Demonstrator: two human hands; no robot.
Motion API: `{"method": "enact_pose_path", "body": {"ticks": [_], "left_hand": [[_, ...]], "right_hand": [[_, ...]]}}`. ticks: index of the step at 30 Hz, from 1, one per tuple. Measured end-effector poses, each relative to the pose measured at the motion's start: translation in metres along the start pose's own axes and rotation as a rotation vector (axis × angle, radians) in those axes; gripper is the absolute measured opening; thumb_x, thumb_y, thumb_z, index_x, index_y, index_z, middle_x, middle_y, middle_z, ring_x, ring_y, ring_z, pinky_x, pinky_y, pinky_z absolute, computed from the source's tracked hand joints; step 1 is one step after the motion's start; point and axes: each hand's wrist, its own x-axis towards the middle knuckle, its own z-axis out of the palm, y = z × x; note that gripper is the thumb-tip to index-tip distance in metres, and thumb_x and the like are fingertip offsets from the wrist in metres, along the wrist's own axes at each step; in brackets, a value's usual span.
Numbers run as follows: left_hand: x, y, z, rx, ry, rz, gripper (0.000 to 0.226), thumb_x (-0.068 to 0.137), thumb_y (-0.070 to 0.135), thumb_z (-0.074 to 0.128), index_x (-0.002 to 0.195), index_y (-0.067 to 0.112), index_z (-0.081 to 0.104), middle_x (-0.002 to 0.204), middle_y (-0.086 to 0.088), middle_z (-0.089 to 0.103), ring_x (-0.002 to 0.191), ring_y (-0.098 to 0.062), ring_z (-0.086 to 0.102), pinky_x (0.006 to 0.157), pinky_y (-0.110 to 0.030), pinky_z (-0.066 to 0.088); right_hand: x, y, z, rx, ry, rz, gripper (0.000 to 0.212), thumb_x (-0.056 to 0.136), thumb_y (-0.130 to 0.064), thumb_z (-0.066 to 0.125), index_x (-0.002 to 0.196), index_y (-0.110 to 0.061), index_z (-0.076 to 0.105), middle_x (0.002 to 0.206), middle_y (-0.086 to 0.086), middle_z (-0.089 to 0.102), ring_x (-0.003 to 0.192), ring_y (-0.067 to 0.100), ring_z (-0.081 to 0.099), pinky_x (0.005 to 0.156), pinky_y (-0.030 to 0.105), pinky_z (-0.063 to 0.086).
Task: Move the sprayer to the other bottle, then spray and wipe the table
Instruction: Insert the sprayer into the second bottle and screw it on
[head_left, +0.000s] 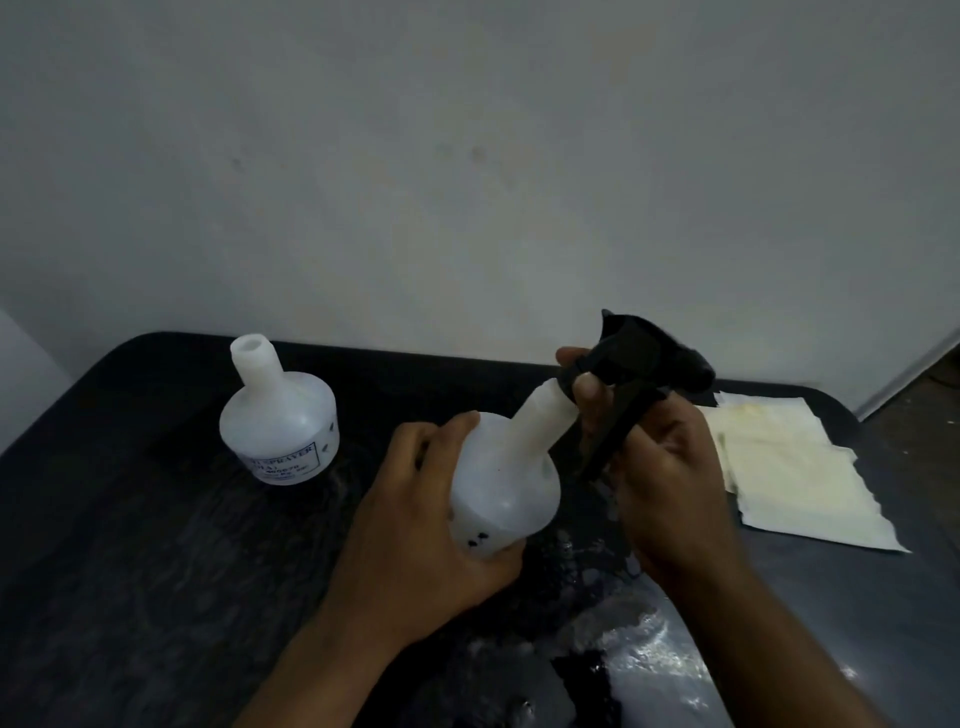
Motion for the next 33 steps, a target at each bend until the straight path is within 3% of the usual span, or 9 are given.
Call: {"method": "enact_pose_path", "body": {"ticks": [2,6,9,15,18,23,26,30,33], "left_hand": [[-0.001,0.002,0.002,-0.006,-0.006,0.01,0.09,0.056,0.056,0.075,0.131,0.051,0.025,0.119,0.017,0.034,0.099,0.002,0.044,0.073,-0.008,0.04],[-0.002,0.002,0.002,-0.023,-0.002,-0.007,0.089,0.055,0.058,0.074,0.132,0.049,0.028,0.118,0.017,0.035,0.101,-0.002,0.048,0.074,-0.009,0.042],[-0.002,0.001,0.002,-0.015,0.015,-0.008,0.089,0.054,0.059,0.073,0.131,0.048,0.03,0.116,0.018,0.036,0.099,0.0,0.047,0.074,-0.007,0.04],[-0.002,-0.001,-0.001,0.049,-0.016,-0.02,0.09,0.055,0.063,0.071,0.133,0.043,0.032,0.113,0.013,0.038,0.096,-0.004,0.049,0.07,-0.006,0.042],[-0.002,0.0,-0.003,0.084,-0.006,-0.012,0.089,0.055,0.063,0.071,0.133,0.04,0.034,0.111,0.011,0.039,0.094,-0.006,0.05,0.067,-0.008,0.044],[-0.006,0.011,-0.001,0.24,-0.039,-0.018,0.09,0.058,0.061,0.066,0.137,0.028,0.037,0.112,0.002,0.044,0.092,-0.016,0.055,0.056,-0.024,0.054],[-0.008,0.021,0.002,0.255,-0.051,-0.02,0.09,0.058,0.062,0.062,0.137,0.026,0.038,0.11,0.002,0.045,0.089,-0.015,0.054,0.051,-0.021,0.05],[-0.009,0.032,0.01,0.232,-0.055,-0.003,0.091,0.058,0.065,0.063,0.137,0.027,0.04,0.107,0.004,0.043,0.088,-0.014,0.052,0.049,-0.025,0.053],[-0.012,0.036,0.016,0.213,-0.061,-0.026,0.091,0.058,0.068,0.062,0.137,0.03,0.038,0.107,0.005,0.041,0.091,-0.014,0.053,0.051,-0.026,0.054]], "right_hand": [[0.001,0.0,-0.001,0.014,-0.003,0.04,0.024,0.078,-0.016,0.062,0.1,-0.01,0.07,0.09,-0.009,0.078,0.09,0.004,0.071,0.073,0.016,0.054],[0.003,0.001,-0.002,0.014,-0.019,0.088,0.018,0.072,-0.024,0.067,0.083,-0.016,0.079,0.077,0.011,0.073,0.079,0.008,0.069,0.07,0.02,0.056],[0.003,0.002,-0.001,0.0,-0.045,0.081,0.018,0.071,-0.025,0.07,0.084,-0.019,0.08,0.08,0.0,0.076,0.08,0.009,0.071,0.071,0.02,0.055],[0.001,0.002,-0.002,-0.137,-0.042,0.071,0.021,0.065,-0.031,0.076,0.084,-0.021,0.079,0.086,0.004,0.078,0.083,0.015,0.073,0.07,0.02,0.056],[0.001,-0.001,-0.003,-0.173,-0.029,0.076,0.025,0.062,-0.033,0.078,0.082,-0.018,0.077,0.084,0.003,0.078,0.079,0.014,0.074,0.067,0.018,0.055],[0.003,0.004,-0.005,-0.257,0.087,0.066,0.041,0.06,-0.036,0.08,0.081,-0.002,0.072,0.076,0.011,0.072,0.074,0.018,0.071,0.064,0.022,0.056],[0.003,0.007,-0.006,-0.276,0.173,0.029,0.043,0.062,-0.036,0.08,0.075,0.003,0.066,0.069,0.019,0.064,0.066,0.018,0.063,0.06,0.026,0.056],[0.002,0.009,-0.005,-0.234,0.237,0.053,0.039,0.066,-0.035,0.074,0.098,-0.013,0.071,0.073,-0.013,0.072,0.076,0.0,0.067,0.067,0.019,0.052],[0.001,0.011,-0.004,-0.131,0.21,0.032,0.032,0.078,-0.018,0.071,0.109,-0.015,0.07,0.082,-0.016,0.075,0.084,-0.004,0.068,0.071,0.01,0.05]]}}
